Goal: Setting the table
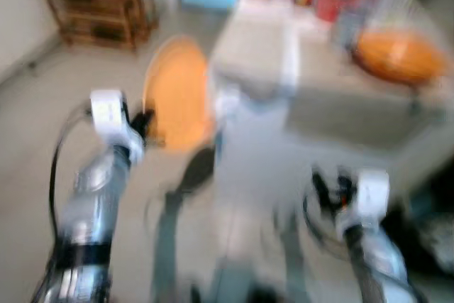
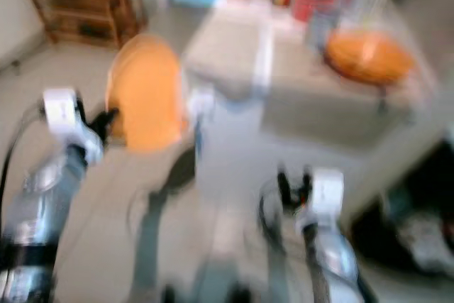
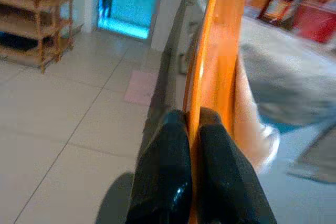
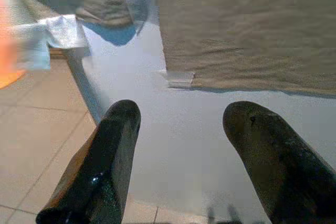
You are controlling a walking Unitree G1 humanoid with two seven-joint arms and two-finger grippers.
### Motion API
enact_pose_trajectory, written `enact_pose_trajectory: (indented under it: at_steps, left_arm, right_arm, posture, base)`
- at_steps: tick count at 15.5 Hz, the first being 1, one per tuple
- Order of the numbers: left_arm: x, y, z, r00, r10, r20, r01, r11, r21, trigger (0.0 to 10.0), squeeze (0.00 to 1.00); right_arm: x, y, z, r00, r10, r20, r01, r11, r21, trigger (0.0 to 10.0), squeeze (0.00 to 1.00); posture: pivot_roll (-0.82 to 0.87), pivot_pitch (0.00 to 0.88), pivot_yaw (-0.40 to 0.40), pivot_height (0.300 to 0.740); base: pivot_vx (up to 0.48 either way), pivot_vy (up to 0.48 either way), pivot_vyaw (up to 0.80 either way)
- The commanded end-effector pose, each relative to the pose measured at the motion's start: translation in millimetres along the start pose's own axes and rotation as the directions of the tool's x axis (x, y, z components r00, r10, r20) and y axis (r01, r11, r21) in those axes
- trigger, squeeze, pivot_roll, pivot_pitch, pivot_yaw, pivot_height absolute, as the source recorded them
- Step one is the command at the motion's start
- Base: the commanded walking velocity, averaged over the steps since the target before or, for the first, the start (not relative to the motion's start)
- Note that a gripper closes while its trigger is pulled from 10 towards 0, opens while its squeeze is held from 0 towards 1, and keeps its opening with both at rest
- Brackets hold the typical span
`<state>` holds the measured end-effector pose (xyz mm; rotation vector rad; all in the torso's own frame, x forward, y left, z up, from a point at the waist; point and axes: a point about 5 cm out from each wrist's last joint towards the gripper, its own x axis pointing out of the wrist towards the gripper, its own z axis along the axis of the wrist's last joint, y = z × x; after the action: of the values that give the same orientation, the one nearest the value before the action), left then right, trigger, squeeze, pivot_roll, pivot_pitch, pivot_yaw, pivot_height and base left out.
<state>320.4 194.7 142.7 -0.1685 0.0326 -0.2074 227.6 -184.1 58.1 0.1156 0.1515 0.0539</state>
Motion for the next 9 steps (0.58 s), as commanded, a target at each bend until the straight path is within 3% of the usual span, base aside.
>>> enact_pose_trajectory:
  at_steps: [1,3,9]
  left_arm:
    - [7.0,-21.1,17.8,0.989,-0.114,0.090,0.114,0.993,0.004,0.0,0.00]
    - [6.7,-23.8,17.0,0.987,-0.130,0.091,0.131,0.991,-0.005,0.0,0.00]
    - [4.9,-39.1,15.9,0.972,-0.211,0.104,0.212,0.977,0.003,0.0,0.00]
  right_arm:
    - [3.4,-1.9,4.6,1.000,-0.007,0.010,0.007,1.000,-0.015,10.0,0.00]
    - [3.2,-1.9,3.6,1.000,-0.007,0.007,0.007,1.000,-0.019,10.0,0.00]
    - [2.7,-3.0,1.6,1.000,-0.010,0.003,0.011,0.999,-0.034,10.0,0.00]
  posture:
    - [0.01,0.000,0.000,0.740]
    - [0.01,0.000,0.006,0.740]
    - [0.00,0.000,0.010,0.740]
  base:
    - [0.000,0.000,0.00]
    - [0.000,-0.137,0.00]
    - [0.000,-0.480,0.00]
